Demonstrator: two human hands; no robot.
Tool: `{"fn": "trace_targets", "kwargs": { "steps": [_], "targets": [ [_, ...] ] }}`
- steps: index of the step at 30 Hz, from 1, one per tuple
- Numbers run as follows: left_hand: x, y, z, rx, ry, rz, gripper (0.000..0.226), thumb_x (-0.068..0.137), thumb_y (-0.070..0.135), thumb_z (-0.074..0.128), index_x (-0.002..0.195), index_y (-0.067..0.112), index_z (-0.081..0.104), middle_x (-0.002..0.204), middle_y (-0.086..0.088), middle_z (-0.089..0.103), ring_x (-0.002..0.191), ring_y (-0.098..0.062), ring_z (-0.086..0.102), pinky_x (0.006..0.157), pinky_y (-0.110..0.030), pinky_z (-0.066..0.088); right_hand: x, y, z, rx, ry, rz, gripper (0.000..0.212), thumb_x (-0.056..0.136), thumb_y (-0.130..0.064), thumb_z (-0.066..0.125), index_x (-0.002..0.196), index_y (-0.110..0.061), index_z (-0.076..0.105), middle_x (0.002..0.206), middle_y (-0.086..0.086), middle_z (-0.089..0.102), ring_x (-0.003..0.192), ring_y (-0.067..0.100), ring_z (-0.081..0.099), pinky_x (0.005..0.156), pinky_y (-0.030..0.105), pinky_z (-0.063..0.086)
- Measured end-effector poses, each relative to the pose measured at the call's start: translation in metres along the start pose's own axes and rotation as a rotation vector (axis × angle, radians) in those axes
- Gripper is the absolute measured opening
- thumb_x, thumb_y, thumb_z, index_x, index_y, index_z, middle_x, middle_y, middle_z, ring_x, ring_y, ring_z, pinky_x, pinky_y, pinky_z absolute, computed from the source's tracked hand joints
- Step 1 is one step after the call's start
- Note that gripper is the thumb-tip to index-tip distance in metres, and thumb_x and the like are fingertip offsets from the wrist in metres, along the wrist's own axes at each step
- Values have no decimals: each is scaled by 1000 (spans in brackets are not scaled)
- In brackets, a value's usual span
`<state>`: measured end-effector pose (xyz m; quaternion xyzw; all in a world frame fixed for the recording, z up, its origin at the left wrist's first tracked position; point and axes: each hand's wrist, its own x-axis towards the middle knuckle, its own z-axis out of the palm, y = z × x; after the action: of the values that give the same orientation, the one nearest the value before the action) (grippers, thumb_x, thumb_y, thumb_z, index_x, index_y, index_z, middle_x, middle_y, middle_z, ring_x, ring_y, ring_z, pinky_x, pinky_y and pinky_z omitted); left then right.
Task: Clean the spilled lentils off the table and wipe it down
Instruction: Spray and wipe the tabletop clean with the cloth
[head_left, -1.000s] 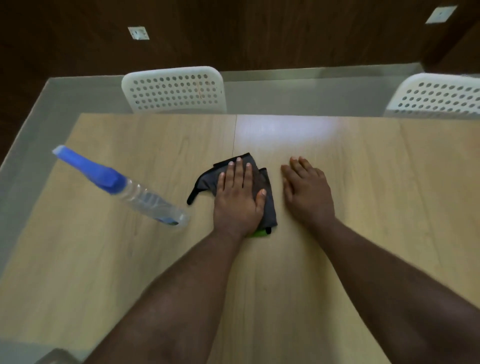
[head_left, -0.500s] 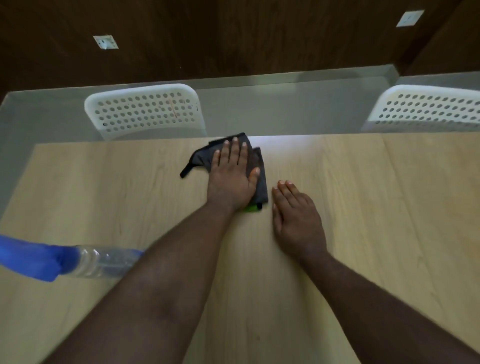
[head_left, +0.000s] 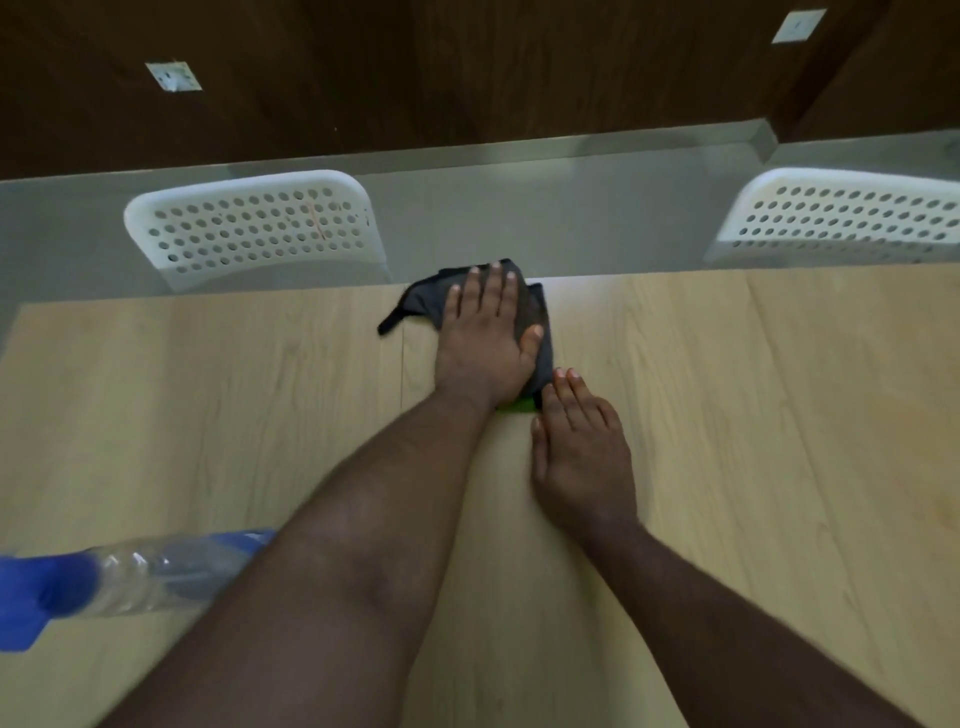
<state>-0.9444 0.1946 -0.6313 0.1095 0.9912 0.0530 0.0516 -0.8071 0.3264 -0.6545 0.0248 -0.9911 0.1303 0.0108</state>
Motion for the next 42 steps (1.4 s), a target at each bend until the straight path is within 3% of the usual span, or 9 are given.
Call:
{"fn": "trace_targets", "kwargs": {
  "steps": [3,7,14,18,23,27,31,36,42],
  "targets": [
    [-34,17,5,-32,-17,73,77,105,56,13,169,14,5,177,-7,0,163,-26,-2,131,-47,2,-2,1,-4,-20,12,86,60,109,-37,30,159,-6,40,166,14,37,158,25,27,127,47,24],
    [-76,-30,3,-19,-43,47,74,106,56,9,169,18,0,177,-3,-8,163,-20,-10,132,-45,0,-2,1,-6,-17,-1,54,63,107,-38,26,157,-5,43,166,15,38,158,27,27,126,49,26],
    [-23,-44,-3,40,-1,-67,76,105,56,12,169,15,5,177,-7,1,163,-25,-2,132,-48,4,1,4,-1,14,20,25,61,106,-31,28,160,-4,37,167,16,35,159,28,24,127,50,24],
    [-20,-4,2,21,-11,-22,77,104,56,15,169,15,7,177,-7,2,163,-27,-1,131,-48,4,7,9,0,225,134,133,61,99,-22,35,155,0,45,162,18,43,154,30,36,127,42,23],
    [-116,22,14,-39,-27,81,74,107,56,20,169,18,7,177,-4,0,163,-23,-5,131,-47,3,4,19,-10,476,154,192,64,100,-33,27,151,-3,53,158,14,50,149,28,44,125,36,27],
    [-203,-4,14,-25,-37,27,73,109,55,19,169,19,0,177,-2,-8,162,-19,-11,132,-43,-1,-41,33,-29,366,-14,43,58,103,-30,39,156,-10,47,163,8,43,153,24,37,126,33,23],
    [-170,-33,9,36,-7,-38,75,106,56,14,169,16,7,177,-5,1,163,-23,0,132,-44,3,-109,47,-37,259,-85,-71,61,100,-33,40,157,-11,47,164,7,42,154,23,36,127,42,28],
    [-146,15,16,6,-4,-86,77,105,56,16,169,13,6,177,-9,3,163,-27,-1,131,-48,1,-150,72,-27,173,-76,-134,62,99,-34,36,153,-8,52,164,8,43,156,23,32,125,48,33],
    [-277,71,30,-63,-32,34,74,109,56,19,169,17,-1,177,-4,-10,162,-22,-14,132,-47,0,-154,80,-31,61,-100,-201,63,100,-36,33,153,-7,52,163,12,44,155,27,35,125,47,32]
  ]
}}
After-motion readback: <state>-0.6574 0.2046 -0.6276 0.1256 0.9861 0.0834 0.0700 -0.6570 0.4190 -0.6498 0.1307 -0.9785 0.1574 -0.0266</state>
